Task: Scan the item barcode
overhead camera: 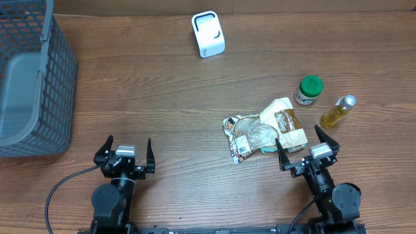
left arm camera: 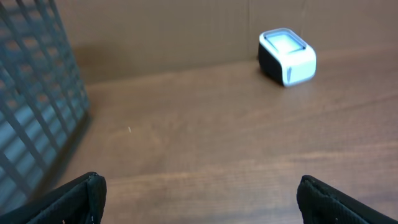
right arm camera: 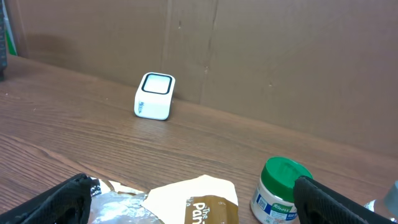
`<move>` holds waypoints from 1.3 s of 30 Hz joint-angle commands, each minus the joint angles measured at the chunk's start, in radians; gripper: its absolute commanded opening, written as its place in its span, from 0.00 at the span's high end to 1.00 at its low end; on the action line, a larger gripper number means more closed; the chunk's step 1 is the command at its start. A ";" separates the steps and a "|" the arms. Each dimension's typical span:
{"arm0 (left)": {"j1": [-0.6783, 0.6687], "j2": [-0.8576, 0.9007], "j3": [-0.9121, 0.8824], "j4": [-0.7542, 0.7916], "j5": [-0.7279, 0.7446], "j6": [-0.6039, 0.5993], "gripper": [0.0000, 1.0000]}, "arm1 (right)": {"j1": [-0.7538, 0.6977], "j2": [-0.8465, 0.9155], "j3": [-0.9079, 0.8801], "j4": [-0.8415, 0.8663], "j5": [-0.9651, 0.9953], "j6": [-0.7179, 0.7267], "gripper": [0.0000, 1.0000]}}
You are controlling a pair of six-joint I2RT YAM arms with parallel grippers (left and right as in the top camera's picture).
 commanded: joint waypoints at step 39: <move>0.006 -0.079 -0.004 0.008 -0.026 -0.110 0.00 | 0.002 -0.009 -0.011 0.005 -0.002 0.000 0.00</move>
